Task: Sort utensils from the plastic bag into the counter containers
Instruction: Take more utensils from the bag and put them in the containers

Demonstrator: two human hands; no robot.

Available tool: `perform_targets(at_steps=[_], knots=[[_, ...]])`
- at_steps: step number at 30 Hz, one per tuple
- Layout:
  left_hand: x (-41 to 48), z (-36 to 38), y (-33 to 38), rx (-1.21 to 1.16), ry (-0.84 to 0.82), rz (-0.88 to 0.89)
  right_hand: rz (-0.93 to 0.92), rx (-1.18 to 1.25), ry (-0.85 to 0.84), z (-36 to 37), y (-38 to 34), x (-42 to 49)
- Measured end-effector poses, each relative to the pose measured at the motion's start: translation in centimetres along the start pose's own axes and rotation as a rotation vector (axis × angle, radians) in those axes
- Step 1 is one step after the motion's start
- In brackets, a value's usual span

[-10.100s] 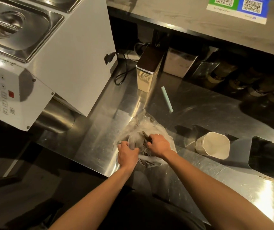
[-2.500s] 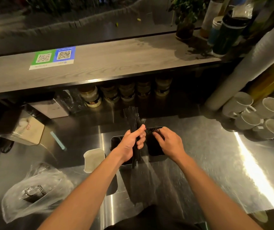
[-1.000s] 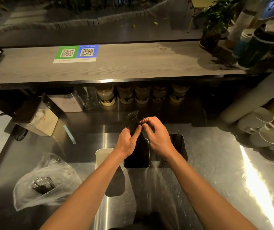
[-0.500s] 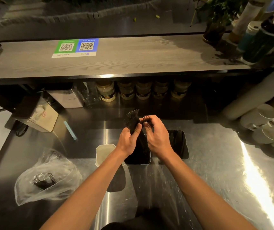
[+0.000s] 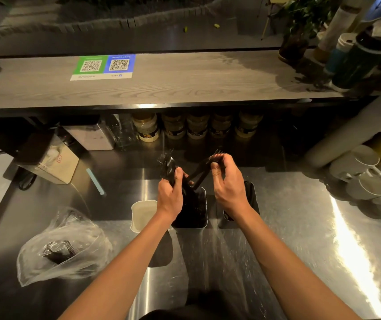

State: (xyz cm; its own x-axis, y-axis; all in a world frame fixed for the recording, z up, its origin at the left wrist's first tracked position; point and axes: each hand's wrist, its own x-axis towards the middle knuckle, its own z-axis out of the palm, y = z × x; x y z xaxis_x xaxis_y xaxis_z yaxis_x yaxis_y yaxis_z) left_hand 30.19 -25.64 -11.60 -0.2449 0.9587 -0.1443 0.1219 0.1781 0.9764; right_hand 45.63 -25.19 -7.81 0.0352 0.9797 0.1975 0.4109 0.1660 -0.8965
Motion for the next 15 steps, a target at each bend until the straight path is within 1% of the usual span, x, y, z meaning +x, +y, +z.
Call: perform_targets(at_steps=[2, 5, 7, 11, 15], knots=[[0.3, 0.0, 0.3, -0.011, 0.037, 0.029, -0.024, -0.006, 0.014, -0.1, -0.3, 0.1], [0.7, 0.1, 0.4, -0.014, 0.057, 0.072, -0.012, 0.015, 0.051, -0.1, -0.8, 0.1], [0.8, 0.1, 0.4, 0.014, 0.057, 0.042, 0.004, 0.037, 0.068, -0.1, -1.0, 0.0], [0.4, 0.4, 0.5, 0.102, 0.024, 0.042, 0.056, 0.115, 0.105, 0.6, -1.6, -0.5], [0.1, 0.7, 0.1, 0.081, 0.014, 0.061, 0.082, 0.160, 0.097, 1.4, -1.9, -0.8]])
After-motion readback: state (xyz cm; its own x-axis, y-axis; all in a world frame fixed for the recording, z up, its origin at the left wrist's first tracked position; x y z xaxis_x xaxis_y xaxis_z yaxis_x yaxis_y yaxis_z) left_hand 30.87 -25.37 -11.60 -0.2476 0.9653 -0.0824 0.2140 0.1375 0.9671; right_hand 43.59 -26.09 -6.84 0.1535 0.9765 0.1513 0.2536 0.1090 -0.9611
